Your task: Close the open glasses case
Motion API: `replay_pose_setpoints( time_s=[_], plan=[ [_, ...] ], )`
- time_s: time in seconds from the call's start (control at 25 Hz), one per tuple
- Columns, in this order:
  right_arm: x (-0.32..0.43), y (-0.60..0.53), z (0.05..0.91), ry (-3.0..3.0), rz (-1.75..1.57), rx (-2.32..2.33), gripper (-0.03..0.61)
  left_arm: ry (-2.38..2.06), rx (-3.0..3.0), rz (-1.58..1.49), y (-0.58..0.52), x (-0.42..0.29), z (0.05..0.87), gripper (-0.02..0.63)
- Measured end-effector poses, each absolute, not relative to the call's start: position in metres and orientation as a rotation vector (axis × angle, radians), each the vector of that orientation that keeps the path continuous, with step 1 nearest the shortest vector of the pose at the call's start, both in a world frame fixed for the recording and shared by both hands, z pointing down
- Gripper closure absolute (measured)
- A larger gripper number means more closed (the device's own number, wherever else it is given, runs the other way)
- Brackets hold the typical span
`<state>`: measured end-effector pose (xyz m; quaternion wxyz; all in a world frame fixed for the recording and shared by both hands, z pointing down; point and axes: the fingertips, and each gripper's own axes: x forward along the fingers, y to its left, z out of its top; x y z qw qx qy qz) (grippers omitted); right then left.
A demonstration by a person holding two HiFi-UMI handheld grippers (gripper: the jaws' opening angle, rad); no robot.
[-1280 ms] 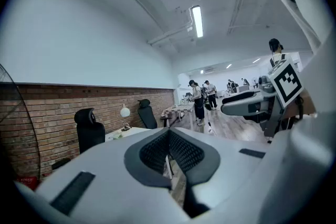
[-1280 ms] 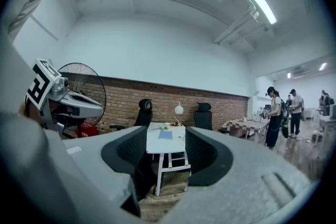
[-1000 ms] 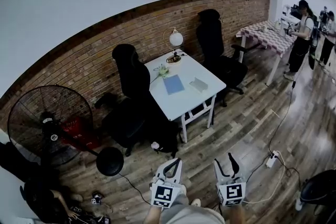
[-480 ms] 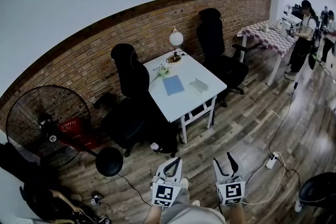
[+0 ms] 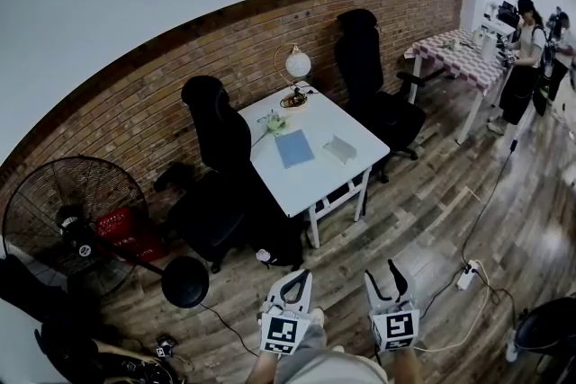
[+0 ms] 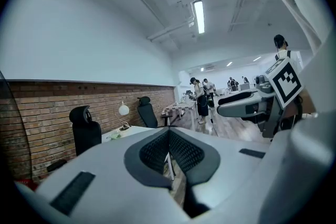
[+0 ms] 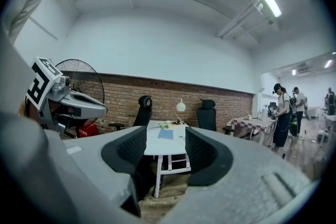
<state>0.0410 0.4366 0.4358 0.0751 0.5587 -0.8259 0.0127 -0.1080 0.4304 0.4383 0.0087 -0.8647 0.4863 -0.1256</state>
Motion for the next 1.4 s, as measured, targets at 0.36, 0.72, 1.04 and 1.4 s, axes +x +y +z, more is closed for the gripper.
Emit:
replay_pose_setpoints(
  time_s=[0.36, 0.72, 1.04, 1.4],
  plan=[
    [0.029, 0.387, 0.440, -2.441, 0.036, 1.688, 0.347, 1.500, -2.739, -0.397, 0.378, -0.121, 0.445, 0.611],
    [0.018, 0.343, 0.444, -2.380, 0.063, 1.729, 0.347, 1.457, -2.776, -0.398, 0.327, -0.135, 0.446, 0.611],
    [0.004, 0.305, 0.448, -2.343, 0.071, 1.754, 0.347, 1.409, -2.800, -0.385, 0.282, -0.148, 0.446, 0.611],
    [-0.005, 0.278, 0.441, -2.301, 0.057, 1.789, 0.348, 1.362, -2.828, -0.357, 0.248, -0.154, 0.444, 0.611]
  ],
)
